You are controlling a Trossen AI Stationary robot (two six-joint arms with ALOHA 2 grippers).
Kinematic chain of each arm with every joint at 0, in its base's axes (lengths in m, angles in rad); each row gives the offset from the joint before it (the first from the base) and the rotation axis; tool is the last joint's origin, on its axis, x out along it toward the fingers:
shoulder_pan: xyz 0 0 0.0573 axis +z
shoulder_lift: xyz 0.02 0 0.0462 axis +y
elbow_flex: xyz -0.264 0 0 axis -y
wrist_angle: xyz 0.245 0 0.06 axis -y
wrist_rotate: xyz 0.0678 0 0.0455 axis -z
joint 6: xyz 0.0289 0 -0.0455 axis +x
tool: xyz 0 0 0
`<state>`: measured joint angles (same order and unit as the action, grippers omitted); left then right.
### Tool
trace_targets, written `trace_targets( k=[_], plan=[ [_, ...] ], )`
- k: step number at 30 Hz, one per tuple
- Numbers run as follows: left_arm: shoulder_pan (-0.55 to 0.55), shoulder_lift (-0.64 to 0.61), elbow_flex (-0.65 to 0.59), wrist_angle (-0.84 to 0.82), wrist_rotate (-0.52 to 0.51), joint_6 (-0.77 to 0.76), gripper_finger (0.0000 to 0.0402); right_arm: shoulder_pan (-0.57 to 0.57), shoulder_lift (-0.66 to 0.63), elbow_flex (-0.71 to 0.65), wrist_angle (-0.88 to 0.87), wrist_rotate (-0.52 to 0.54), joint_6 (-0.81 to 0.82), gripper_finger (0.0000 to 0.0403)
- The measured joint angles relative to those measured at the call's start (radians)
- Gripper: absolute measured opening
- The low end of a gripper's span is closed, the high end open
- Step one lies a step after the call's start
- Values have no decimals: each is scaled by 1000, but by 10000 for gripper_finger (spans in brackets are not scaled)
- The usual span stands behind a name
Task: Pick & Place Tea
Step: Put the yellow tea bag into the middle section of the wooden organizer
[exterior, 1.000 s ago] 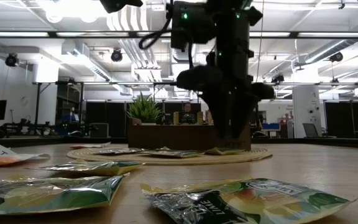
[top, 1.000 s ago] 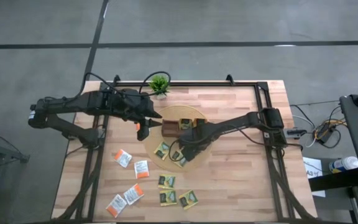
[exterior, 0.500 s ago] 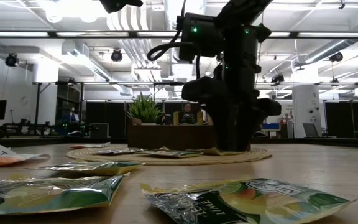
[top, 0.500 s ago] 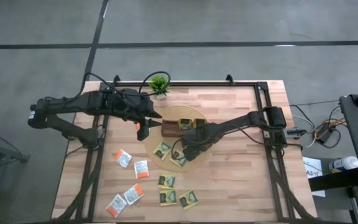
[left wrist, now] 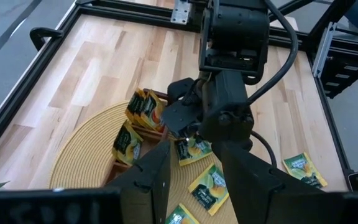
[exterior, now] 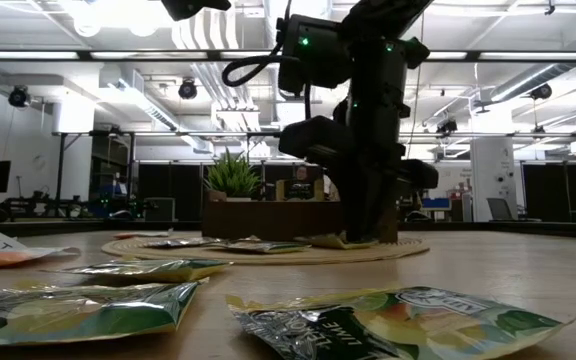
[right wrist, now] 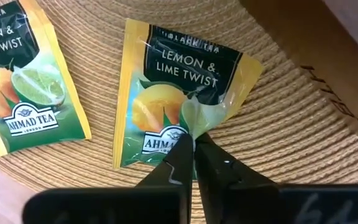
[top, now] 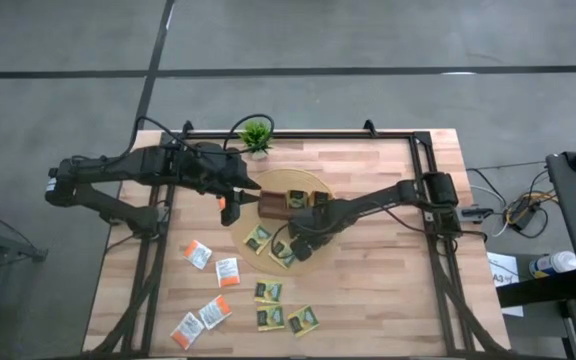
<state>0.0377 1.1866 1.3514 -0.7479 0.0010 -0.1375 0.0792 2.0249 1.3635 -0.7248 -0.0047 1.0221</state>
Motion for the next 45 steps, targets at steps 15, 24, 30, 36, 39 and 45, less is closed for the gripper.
trace_targets(
  k=[15, 24, 30, 36, 39, 45],
  plan=[
    [0, 0, 0, 0, 1, -19, 135, 47, -258, 22, 0, 105, -77, 8],
    [1, 11, 0, 22, 19, -77, 136, 83, -371, 22, -1, 232, -166, 8],
    [1, 35, 0, 42, 71, -116, 136, 90, -372, 22, 7, 278, -249, 8],
    [1, 64, 0, 41, 100, -176, 136, 102, -368, 75, 6, 373, -380, 8],
    [2, 76, 0, 42, 103, -204, 136, 112, -368, 121, 6, 439, -466, 8],
    [2, 87, 0, 57, 103, -241, 136, 129, -368, 176, -2, 528, -601, 8]
  ],
)
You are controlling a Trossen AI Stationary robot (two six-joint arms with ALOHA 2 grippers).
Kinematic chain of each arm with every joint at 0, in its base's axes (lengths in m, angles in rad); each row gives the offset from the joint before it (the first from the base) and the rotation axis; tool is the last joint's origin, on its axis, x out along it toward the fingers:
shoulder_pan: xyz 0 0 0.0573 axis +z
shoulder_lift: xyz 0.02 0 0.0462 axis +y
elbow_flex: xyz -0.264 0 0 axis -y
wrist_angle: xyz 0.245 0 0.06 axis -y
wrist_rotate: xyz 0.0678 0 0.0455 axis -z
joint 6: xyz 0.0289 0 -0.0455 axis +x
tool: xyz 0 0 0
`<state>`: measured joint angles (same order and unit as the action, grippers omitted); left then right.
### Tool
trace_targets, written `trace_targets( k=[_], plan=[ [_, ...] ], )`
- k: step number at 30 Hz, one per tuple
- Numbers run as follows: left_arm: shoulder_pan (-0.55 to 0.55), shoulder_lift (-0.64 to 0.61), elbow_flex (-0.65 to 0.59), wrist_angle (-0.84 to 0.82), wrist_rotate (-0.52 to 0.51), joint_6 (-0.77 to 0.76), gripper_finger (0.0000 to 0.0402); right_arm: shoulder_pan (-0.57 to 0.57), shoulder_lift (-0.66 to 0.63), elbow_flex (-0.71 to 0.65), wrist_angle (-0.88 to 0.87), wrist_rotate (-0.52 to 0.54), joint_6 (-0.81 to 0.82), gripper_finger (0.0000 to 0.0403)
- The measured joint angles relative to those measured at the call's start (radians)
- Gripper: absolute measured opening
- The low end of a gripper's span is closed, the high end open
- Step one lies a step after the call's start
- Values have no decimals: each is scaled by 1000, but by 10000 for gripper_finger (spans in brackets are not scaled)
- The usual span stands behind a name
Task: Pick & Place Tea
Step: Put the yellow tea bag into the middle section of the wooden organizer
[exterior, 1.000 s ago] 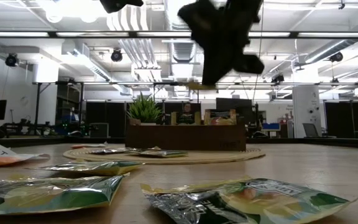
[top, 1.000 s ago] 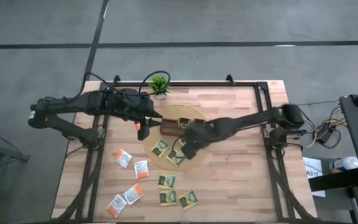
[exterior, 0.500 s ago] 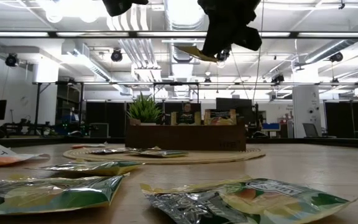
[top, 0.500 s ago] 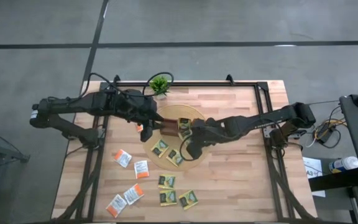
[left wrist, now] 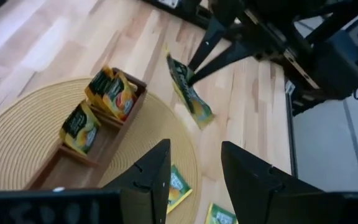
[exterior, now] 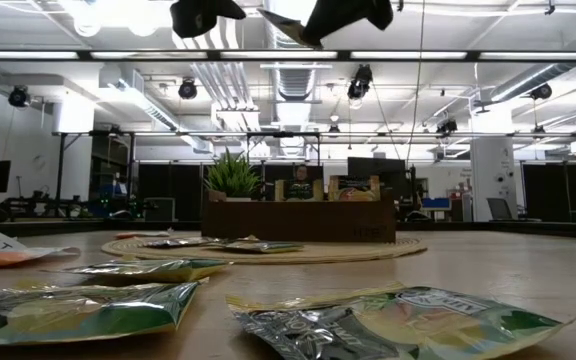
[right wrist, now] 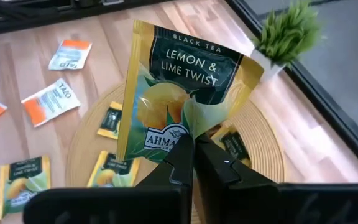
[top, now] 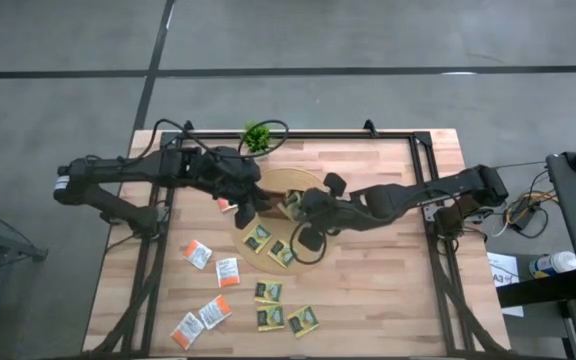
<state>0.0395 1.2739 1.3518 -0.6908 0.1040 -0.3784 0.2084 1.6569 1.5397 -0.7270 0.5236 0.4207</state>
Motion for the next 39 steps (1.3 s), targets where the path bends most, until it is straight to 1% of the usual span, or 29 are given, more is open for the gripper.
trace_targets(
  k=[5, 10, 13, 16, 23, 35, 39],
  plan=[
    [0, 0, 0, 61, 0, -24, 136, 2, 1, 7, -2, 14, -39, 8],
    [3, 2, 0, 81, 0, -69, 136, 4, 1, 7, -1, 30, -72, 8],
    [8, 3, 0, 82, -35, -109, 136, 4, 1, 7, -1, 30, -89, 8],
    [25, 3, 0, 85, -54, -134, 136, 4, 1, 7, -1, 30, -92, 8],
    [64, 12, 0, 99, -53, -162, 136, 4, 1, 6, 0, 29, -114, 8],
    [70, 92, 1, 145, 91, -234, 136, 5, 1, 5, -2, 21, -126, 8],
    [70, 92, 6, 159, 98, -236, 136, 10, 1, 5, -13, 20, -125, 8]
  ],
)
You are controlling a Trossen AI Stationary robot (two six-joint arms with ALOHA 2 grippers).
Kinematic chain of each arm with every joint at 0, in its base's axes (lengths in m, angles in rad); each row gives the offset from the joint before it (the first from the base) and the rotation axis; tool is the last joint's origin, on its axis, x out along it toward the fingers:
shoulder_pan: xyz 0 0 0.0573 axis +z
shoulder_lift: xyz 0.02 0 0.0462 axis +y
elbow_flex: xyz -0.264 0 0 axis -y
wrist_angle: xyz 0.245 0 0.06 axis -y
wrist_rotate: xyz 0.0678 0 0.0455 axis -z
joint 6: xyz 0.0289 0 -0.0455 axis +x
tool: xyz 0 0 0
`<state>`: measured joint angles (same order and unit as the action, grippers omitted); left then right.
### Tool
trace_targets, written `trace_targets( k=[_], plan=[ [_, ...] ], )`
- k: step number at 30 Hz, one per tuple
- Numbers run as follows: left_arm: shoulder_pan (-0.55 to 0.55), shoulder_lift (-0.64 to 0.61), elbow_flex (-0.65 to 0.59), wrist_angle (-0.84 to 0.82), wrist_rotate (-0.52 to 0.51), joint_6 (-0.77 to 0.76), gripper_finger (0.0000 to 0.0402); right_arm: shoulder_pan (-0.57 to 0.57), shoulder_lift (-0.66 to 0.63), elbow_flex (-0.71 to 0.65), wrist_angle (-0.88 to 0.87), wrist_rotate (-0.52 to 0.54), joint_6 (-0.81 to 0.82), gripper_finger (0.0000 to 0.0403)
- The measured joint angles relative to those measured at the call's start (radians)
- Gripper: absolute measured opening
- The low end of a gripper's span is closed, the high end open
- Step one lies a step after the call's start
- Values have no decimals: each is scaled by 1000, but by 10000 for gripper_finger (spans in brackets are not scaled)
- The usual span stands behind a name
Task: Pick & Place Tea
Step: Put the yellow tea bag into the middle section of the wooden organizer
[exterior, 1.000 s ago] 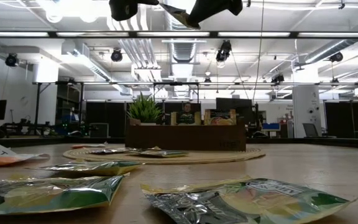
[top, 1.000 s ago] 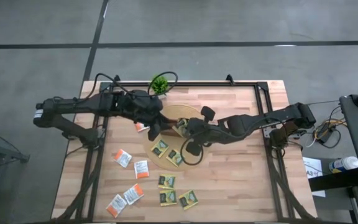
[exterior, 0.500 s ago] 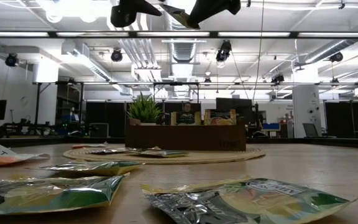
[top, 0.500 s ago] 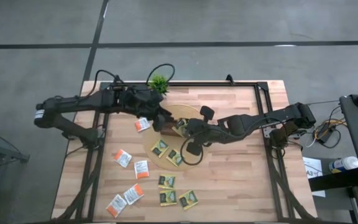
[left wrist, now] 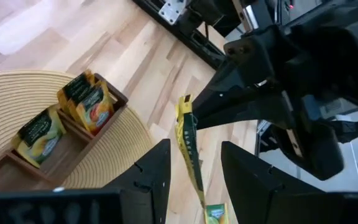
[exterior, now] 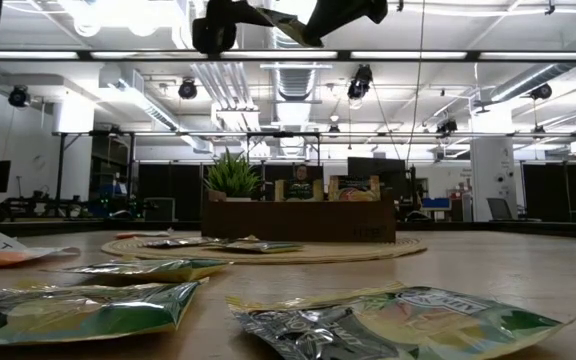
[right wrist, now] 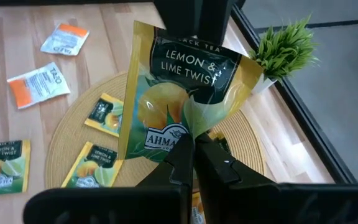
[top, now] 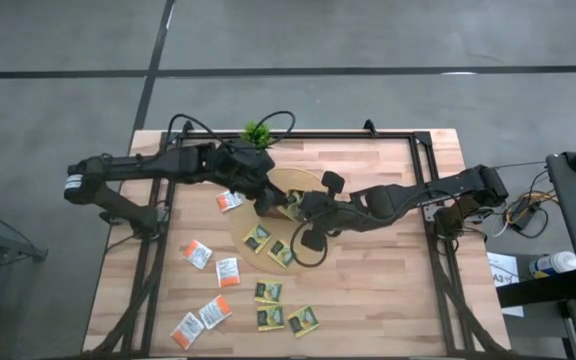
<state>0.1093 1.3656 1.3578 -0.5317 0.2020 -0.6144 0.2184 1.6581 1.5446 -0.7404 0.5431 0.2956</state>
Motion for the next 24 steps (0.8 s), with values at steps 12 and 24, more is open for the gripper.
trace_targets(
  k=[12, 24],
  plan=[
    [0, 14, 5, -2, 25, -10, 135, 0, 0, 0, -18, -2, 3, 8],
    [-2, 60, 4, -1, 69, -25, 122, 0, 0, 0, -18, -1, 11, 8]
  ],
)
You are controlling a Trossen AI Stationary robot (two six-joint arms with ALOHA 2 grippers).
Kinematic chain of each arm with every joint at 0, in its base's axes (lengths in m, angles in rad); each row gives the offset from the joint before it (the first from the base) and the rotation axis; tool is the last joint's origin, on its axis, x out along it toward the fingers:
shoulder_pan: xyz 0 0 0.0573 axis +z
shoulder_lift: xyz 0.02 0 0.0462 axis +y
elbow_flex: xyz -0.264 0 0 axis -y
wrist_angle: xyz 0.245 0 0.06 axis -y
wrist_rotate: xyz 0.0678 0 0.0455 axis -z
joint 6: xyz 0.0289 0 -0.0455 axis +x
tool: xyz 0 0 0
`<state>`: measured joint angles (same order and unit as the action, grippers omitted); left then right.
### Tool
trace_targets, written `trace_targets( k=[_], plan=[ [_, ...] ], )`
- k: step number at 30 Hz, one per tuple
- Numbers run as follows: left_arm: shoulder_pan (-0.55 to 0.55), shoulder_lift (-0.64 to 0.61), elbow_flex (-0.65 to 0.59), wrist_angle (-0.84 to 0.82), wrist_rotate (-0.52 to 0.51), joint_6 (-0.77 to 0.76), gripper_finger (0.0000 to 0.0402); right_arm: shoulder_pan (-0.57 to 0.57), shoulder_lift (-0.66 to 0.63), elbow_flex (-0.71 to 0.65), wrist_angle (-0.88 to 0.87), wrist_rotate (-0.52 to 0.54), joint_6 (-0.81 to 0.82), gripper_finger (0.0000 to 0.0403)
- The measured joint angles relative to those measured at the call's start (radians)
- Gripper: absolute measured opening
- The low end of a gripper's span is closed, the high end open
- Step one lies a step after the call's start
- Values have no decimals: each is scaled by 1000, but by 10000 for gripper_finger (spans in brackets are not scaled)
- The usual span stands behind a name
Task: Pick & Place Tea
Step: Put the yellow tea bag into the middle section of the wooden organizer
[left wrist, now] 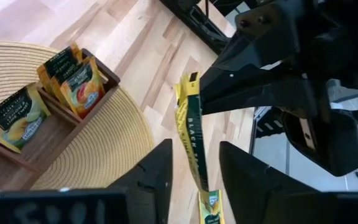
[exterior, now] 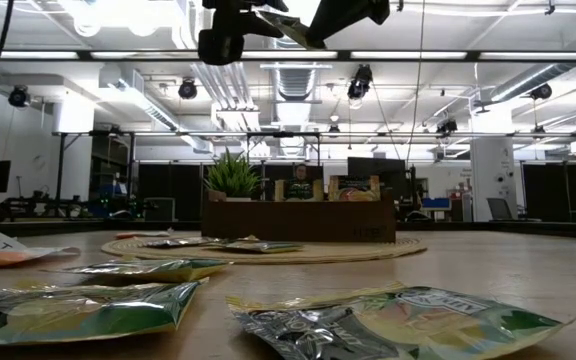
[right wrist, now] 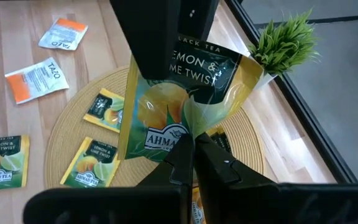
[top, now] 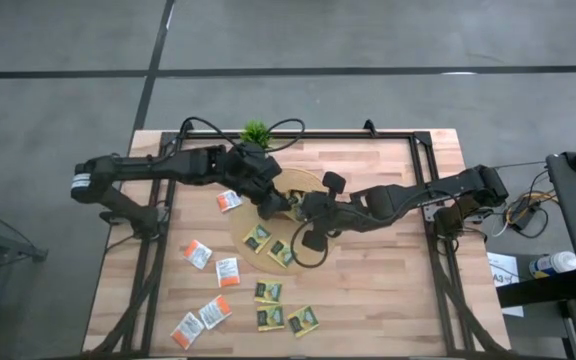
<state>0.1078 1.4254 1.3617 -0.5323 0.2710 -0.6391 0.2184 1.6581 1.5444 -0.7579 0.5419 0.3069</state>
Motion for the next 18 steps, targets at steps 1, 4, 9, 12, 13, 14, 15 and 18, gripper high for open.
trace_targets(
  k=[1, 4, 9, 12, 13, 14, 15, 18],
  plan=[
    [0, 0, 0, 0, 0, 1, 112, 0, 0, 0, 0, 0, 0, 8],
    [0, -2, 0, 0, -1, 14, 60, 0, 0, 0, 1, 0, 0, 8],
    [0, -3, 3, -2, -1, 39, 4, 0, 0, 0, 2, 0, 0, 8],
    [0, -3, 7, -2, 0, 50, 2, 0, 0, 1, 4, 0, -1, 9],
    [0, -3, 8, -3, 0, 56, 1, 0, 0, 2, 3, -3, -2, 10],
    [0, -3, 9, -4, 2, 59, 1, 0, 0, 5, 3, -19, -5, 14],
    [0, -3, 9, -6, 4, 60, 1, -1, 0, 7, 3, -45, -8, 20],
    [-1, -4, 11, -9, 9, 68, 1, -2, 0, 27, -1, -118, -9, 50]
  ],
)
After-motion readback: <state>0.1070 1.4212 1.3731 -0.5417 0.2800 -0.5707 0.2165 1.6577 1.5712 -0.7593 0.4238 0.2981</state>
